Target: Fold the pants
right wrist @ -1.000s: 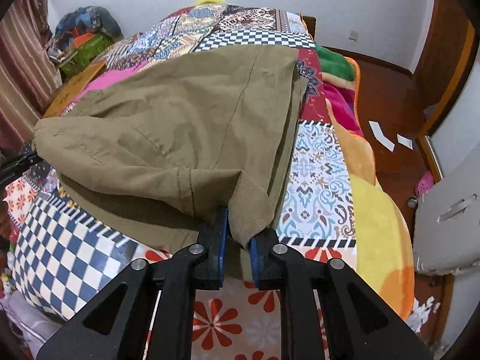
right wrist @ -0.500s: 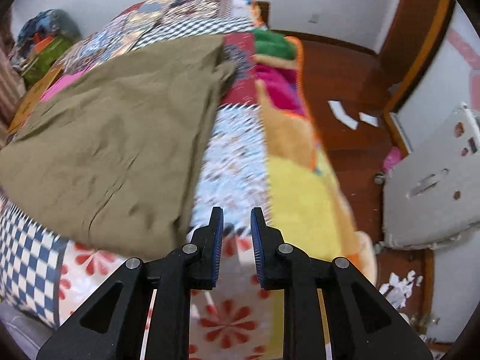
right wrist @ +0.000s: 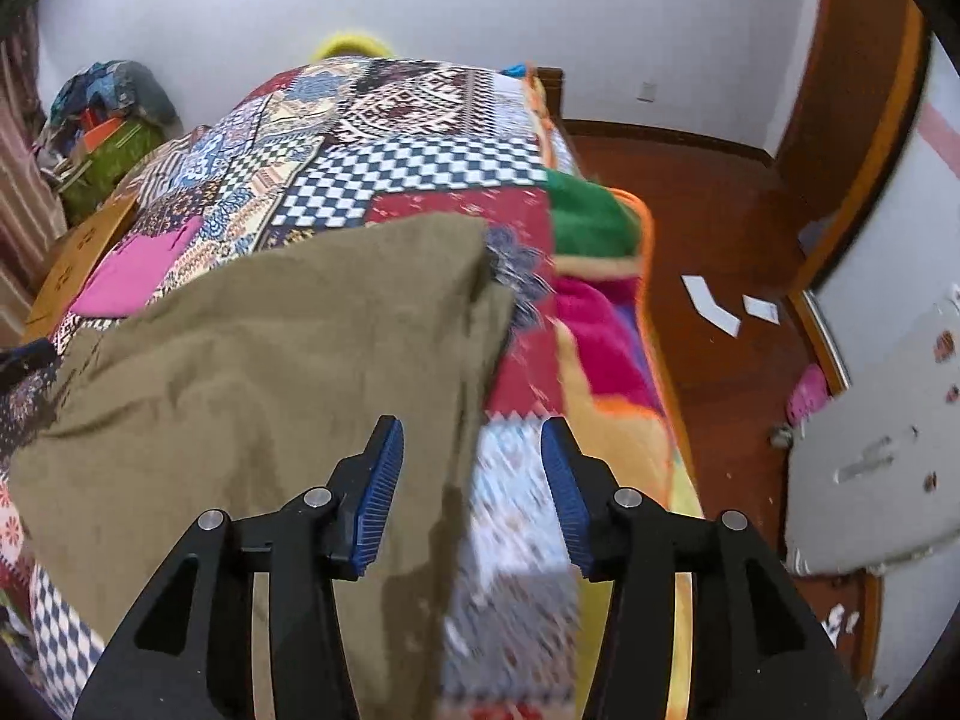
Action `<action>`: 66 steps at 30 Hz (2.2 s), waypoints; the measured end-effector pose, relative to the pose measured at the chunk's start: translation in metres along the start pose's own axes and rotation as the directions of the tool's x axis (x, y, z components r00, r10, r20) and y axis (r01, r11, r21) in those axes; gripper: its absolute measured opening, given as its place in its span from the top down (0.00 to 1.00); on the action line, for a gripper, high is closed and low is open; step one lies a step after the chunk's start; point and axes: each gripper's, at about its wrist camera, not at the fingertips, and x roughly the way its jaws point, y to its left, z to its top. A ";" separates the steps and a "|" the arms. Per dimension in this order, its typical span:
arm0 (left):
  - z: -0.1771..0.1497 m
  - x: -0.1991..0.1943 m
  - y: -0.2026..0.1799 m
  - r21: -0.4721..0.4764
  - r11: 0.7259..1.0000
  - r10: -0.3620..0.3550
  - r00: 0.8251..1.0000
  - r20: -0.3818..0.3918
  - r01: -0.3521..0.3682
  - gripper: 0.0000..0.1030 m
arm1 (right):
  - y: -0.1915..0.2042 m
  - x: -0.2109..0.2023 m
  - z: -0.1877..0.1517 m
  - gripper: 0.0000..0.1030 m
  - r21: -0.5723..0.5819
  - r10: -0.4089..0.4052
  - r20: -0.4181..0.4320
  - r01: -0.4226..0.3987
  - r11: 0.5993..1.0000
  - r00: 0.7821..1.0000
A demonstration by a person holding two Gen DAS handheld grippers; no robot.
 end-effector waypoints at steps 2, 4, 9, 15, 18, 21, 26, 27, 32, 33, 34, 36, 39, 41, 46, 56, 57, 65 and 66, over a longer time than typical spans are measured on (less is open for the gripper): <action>0.006 0.020 0.004 -0.023 0.999 -0.035 0.998 -0.053 0.034 0.55 | 0.004 0.017 0.011 0.56 -0.008 0.012 -0.011 -0.012 1.000 1.000; 0.011 0.039 0.012 -0.085 0.989 -0.132 0.984 -0.117 0.122 0.55 | 0.004 0.031 0.023 0.56 -0.017 0.011 -0.020 -0.012 1.000 1.000; 0.018 0.058 0.015 -0.099 0.983 -0.171 0.973 -0.157 0.157 0.53 | -0.002 0.060 0.047 0.56 -0.026 -0.004 -0.048 0.003 1.000 0.999; 0.023 0.060 0.008 -0.076 0.989 -0.137 0.985 -0.109 0.129 0.64 | -0.006 0.092 0.064 0.56 -0.005 0.032 -0.102 -0.033 0.999 0.994; 0.019 0.059 0.005 -0.064 0.994 -0.099 0.992 -0.080 0.094 0.65 | -0.002 0.106 0.065 0.87 0.002 0.059 -0.123 -0.060 0.998 0.991; 0.015 0.059 0.002 -0.070 0.996 -0.051 0.997 -0.050 0.048 0.65 | 0.008 0.106 0.063 0.92 -0.034 0.030 -0.101 -0.033 0.999 0.994; 0.016 0.063 0.005 -0.120 0.993 0.014 1.000 -0.025 -0.017 0.65 | 0.024 0.104 0.069 0.93 -0.097 -0.065 -0.049 0.060 0.993 0.997; 0.018 0.065 0.005 -0.124 0.992 0.021 0.999 -0.031 -0.024 0.65 | 0.023 0.104 0.071 0.93 -0.088 -0.070 -0.050 0.066 0.994 0.996; 0.024 0.058 0.006 -0.137 0.990 0.032 0.998 -0.046 -0.038 0.56 | 0.026 0.095 0.075 0.84 -0.104 -0.114 -0.071 0.106 0.989 0.991; 0.025 0.050 0.008 -0.144 0.989 0.031 0.999 -0.031 -0.035 0.55 | 0.027 0.090 0.074 0.79 -0.107 -0.117 -0.069 0.109 0.988 0.991; 0.026 0.042 0.008 -0.149 0.988 0.036 0.999 -0.015 -0.038 0.52 | 0.026 0.082 0.073 0.76 -0.109 -0.110 -0.061 0.103 0.989 0.992; 0.026 0.028 0.008 -0.146 0.987 0.072 0.997 0.011 -0.070 0.52 | 0.026 0.062 0.067 0.75 -0.113 -0.073 -0.038 0.068 0.991 0.997; 0.024 0.007 0.004 -0.134 0.989 0.059 0.998 0.030 -0.055 0.52 | 0.035 0.038 0.053 0.75 -0.130 -0.021 -0.036 0.016 0.991 0.999; 0.019 -0.001 -0.006 -0.107 0.994 0.022 1.000 0.022 -0.020 0.52 | 0.044 0.029 0.041 0.75 -0.148 0.016 -0.047 -0.023 0.989 0.999; -0.009 -0.004 -0.046 0.012 1.000 -0.021 0.999 -0.031 0.021 0.51 | 0.060 0.026 0.001 0.75 -0.153 0.091 -0.132 -0.111 0.982 0.987; -0.026 0.040 -0.040 0.041 0.992 0.126 0.989 -0.084 -0.123 0.41 | 0.046 0.027 -0.060 0.65 -0.182 0.027 -0.205 -0.065 0.981 0.978; -0.026 0.039 -0.042 0.059 0.989 0.139 0.987 -0.077 -0.135 0.39 | 0.040 0.026 -0.062 0.65 -0.168 0.024 -0.212 -0.061 0.984 0.977; -0.025 -0.013 -0.039 -0.009 0.998 0.063 0.997 -0.044 -0.064 0.39 | 0.011 -0.008 -0.069 0.65 -0.024 0.064 -0.178 -0.069 0.997 0.982; -0.026 -0.019 -0.041 -0.012 0.999 0.052 0.998 -0.038 -0.053 0.39 | 0.011 -0.011 -0.068 0.64 -0.020 0.074 -0.169 -0.079 0.997 0.983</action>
